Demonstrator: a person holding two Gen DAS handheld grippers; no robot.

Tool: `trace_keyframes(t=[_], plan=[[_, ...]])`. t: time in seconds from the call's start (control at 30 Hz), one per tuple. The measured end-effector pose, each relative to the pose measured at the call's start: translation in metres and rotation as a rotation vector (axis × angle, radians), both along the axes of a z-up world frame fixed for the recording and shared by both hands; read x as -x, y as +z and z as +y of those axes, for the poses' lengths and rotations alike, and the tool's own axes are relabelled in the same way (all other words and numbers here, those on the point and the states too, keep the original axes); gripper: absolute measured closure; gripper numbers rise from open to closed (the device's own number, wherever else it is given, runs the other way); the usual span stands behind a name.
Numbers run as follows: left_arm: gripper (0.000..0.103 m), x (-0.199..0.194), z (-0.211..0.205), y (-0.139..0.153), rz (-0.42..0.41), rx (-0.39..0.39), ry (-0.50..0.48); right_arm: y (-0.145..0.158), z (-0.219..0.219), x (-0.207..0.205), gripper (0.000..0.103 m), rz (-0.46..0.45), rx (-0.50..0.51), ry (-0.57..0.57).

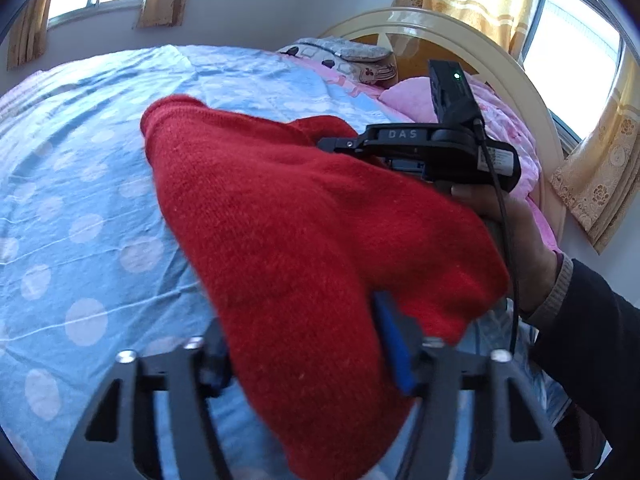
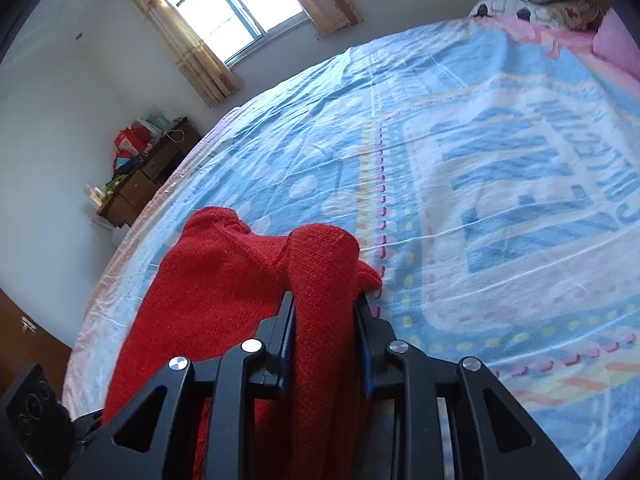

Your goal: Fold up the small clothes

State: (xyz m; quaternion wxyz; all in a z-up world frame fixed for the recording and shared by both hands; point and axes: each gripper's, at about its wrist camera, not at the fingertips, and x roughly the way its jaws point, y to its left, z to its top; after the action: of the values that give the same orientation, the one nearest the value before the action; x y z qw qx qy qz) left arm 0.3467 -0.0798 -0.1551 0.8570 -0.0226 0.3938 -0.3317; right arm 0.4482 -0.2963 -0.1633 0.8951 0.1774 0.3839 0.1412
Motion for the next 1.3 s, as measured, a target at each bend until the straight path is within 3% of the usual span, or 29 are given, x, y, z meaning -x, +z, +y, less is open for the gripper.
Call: trace_keyframes(t=[0.2, 0.63, 1.3], plan=[[0.057, 0.017, -0.003, 0.008, -0.055, -0.057, 0.017, 0.019, 0.004, 0.029, 0.079, -0.048, 0.007, -0.019], [0.062, 0.071, 0.004, 0.023, -0.105, -0.136, -0.028, 0.038, 0.010, 0.093, 0.079, -0.108, -0.037, -0.012], [0.062, 0.139, 0.080, 0.032, -0.136, -0.181, 0.057, 0.051, 0.104, 0.149, 0.080, -0.142, -0.110, 0.116]])
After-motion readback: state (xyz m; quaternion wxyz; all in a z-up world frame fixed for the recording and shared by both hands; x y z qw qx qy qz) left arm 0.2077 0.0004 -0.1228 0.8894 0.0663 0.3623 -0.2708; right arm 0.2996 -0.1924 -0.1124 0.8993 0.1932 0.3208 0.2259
